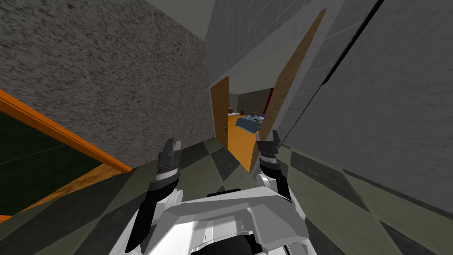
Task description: Push the door open
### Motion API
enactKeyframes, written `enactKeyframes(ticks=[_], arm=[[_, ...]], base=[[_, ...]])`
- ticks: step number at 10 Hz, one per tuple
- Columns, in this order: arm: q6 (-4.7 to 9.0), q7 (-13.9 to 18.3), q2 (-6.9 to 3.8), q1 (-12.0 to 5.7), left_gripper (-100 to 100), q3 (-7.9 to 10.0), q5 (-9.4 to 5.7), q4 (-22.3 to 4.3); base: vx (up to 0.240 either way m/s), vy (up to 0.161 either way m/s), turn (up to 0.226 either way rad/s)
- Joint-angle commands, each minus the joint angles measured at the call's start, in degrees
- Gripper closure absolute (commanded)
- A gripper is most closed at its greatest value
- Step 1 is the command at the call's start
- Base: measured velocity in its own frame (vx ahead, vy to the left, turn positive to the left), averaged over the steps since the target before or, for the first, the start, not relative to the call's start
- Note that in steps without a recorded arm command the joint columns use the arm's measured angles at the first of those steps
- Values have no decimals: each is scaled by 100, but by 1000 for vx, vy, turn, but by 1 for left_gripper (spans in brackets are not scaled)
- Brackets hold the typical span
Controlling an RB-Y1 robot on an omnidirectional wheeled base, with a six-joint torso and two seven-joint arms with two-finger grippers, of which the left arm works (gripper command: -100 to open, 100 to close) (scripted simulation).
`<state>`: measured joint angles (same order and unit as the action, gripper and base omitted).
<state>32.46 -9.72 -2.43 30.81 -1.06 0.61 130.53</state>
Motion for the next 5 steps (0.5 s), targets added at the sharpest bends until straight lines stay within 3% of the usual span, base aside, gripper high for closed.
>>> enactKeyframes(ticks=[1,5], arm=[[26,-4,-53,-73,-100,-75,-38,-191],[80,-12,-138,-229,-100,-234,-119,-598]], base=[[168,-50,-58],[125,56,-92]])
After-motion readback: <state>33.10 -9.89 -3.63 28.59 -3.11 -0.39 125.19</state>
